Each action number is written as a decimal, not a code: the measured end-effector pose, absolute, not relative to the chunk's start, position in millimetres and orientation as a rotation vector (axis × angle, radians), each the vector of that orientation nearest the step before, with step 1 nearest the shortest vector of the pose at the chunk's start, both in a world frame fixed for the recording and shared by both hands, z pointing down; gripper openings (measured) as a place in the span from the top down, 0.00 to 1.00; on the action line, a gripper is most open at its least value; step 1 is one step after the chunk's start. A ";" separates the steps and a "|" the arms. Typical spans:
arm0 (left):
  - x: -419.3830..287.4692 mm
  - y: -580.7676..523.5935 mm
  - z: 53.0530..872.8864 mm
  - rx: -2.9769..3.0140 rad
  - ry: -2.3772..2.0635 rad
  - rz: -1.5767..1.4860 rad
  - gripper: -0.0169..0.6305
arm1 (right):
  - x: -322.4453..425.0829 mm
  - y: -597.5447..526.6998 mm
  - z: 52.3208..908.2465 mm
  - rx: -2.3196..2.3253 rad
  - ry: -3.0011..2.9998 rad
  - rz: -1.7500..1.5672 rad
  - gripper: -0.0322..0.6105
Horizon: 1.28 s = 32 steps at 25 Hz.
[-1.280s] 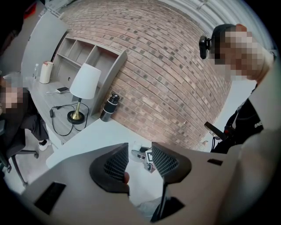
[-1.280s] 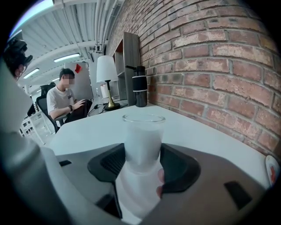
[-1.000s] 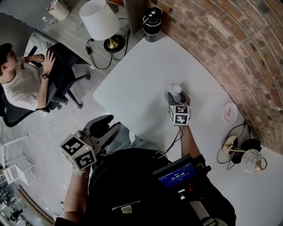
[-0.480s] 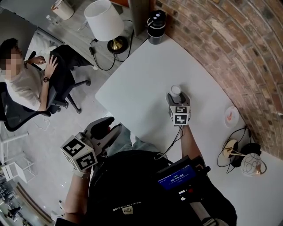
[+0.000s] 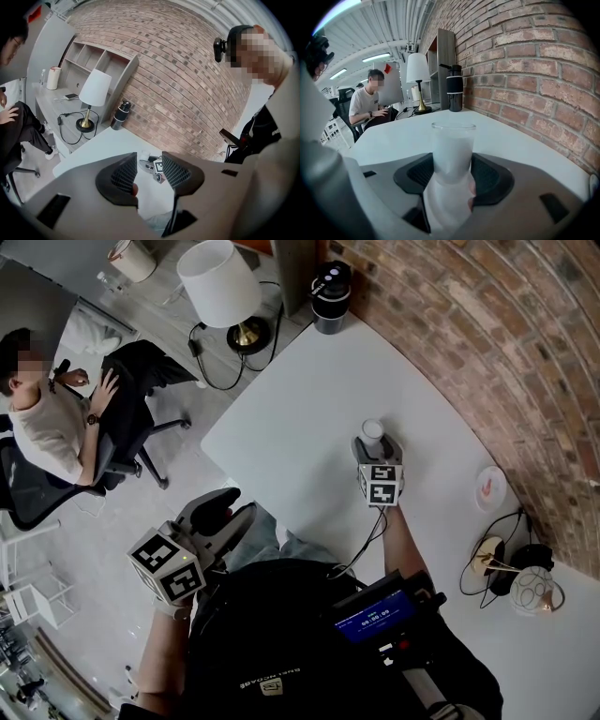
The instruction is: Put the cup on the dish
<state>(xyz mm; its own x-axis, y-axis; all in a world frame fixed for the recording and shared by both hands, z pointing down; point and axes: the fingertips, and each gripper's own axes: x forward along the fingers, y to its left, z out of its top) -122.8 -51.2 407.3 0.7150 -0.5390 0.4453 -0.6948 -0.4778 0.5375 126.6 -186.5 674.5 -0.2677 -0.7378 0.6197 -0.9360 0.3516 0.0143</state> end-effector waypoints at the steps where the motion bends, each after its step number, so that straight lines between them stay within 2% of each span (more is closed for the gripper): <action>1: -122.5 -51.5 407.2 2.198 -0.932 0.280 0.71 | 127.1 -186.1 674.9 1.452 -2.085 0.485 0.57; 32: -119.6 -43.1 409.5 2.184 -0.922 0.273 0.71 | 128.7 -172.3 681.9 1.459 -2.039 0.480 0.57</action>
